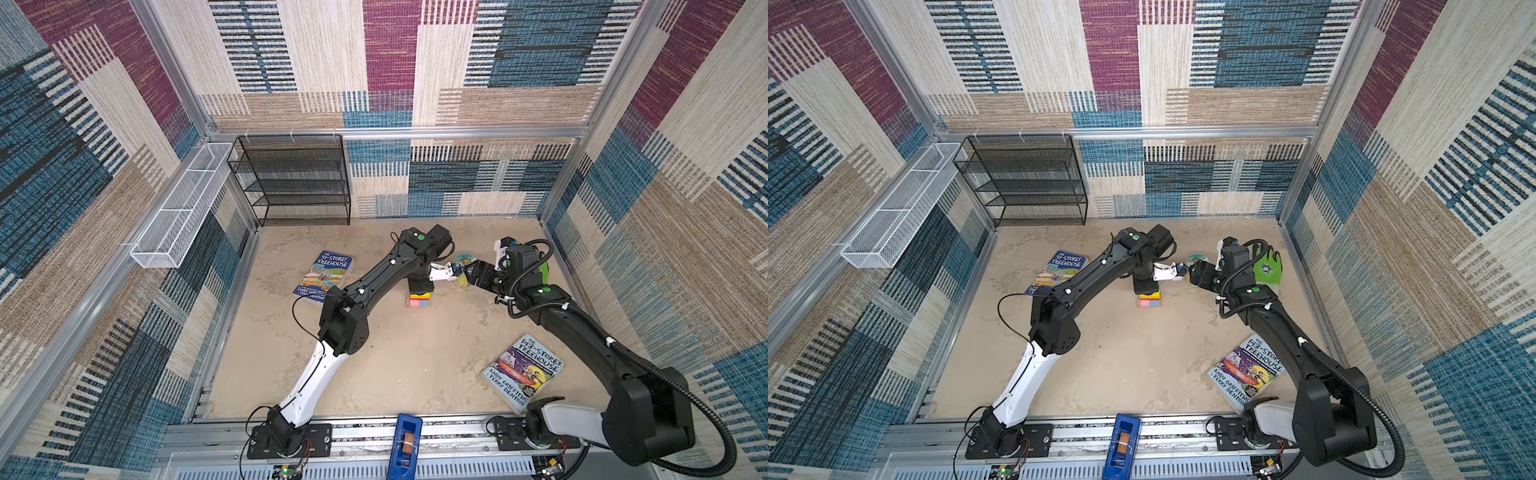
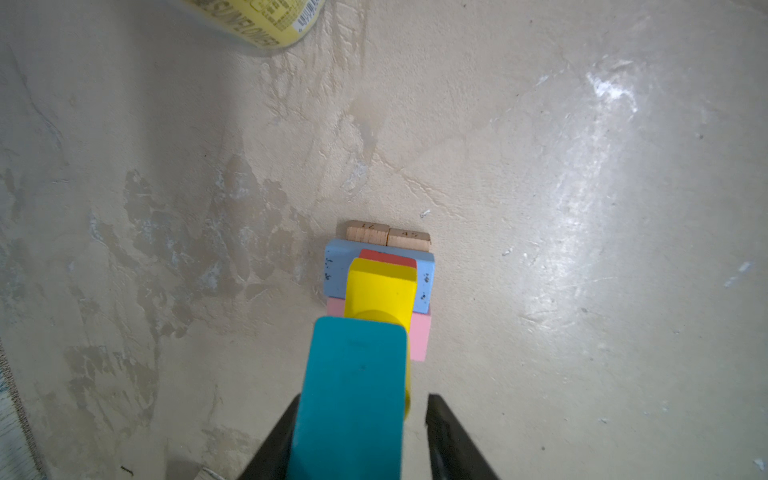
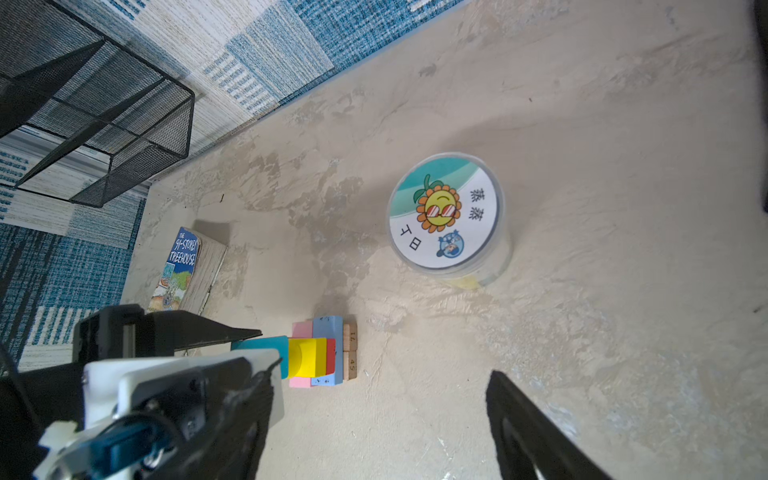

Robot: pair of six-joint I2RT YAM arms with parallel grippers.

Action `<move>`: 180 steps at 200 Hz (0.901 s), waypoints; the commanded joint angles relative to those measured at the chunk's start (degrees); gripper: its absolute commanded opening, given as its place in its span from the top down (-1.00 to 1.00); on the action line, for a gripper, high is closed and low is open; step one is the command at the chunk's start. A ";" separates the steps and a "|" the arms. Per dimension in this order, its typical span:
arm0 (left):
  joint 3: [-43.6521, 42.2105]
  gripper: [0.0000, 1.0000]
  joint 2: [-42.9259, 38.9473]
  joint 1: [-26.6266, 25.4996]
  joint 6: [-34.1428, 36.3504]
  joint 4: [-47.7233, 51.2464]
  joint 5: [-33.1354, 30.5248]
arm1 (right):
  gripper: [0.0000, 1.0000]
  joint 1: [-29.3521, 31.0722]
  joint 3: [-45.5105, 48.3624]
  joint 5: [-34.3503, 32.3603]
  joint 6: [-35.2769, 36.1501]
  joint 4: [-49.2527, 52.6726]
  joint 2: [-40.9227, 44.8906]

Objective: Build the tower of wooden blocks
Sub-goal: 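Lower the teal block with the left gripper onto the yellow cylinder, then open the left gripper to release the teal block on the stack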

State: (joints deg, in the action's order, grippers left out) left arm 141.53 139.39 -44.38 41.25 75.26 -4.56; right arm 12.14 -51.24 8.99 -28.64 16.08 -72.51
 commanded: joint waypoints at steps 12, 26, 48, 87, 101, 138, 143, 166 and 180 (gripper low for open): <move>-0.14 0.02 0.03 0.00 0.05 -0.56 -0.43 | -0.64 -0.01 0.10 0.23 -0.83 -1.66 0.31; -0.12 0.02 0.06 0.00 0.01 -0.65 -0.45 | -0.64 -0.08 0.17 0.31 -0.80 -1.66 0.37; -0.19 0.03 0.08 0.00 0.04 -0.83 -0.61 | -0.64 -0.06 0.18 0.15 -0.80 -1.66 0.39; -0.25 0.04 0.03 0.00 0.05 -1.01 -0.73 | -0.64 -0.06 0.18 0.15 -0.80 -1.66 0.42; -0.29 0.05 0.04 0.00 0.05 -1.05 -0.74 | -0.64 -0.01 0.18 0.17 -0.87 -1.66 0.33; -0.34 0.06 0.08 0.00 -0.03 -1.32 -0.93 | -0.64 -0.02 0.31 0.19 -0.93 -1.66 0.32; -0.30 0.06 0.06 0.00 -0.08 -1.27 -0.96 | -0.64 -0.06 0.27 0.15 -0.89 -1.73 0.29; -0.35 0.06 -0.06 0.00 -0.07 -1.30 -0.94 | -0.64 -0.02 0.26 0.16 -0.91 -1.75 0.29; -0.45 0.06 -0.04 0.00 -0.06 -1.28 -0.92 | -0.64 -0.13 0.27 0.19 -0.89 -1.76 0.31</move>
State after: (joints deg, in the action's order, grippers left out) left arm 141.25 139.39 -44.40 41.23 74.32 -5.61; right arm 12.14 -50.98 8.97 -28.67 15.92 -72.38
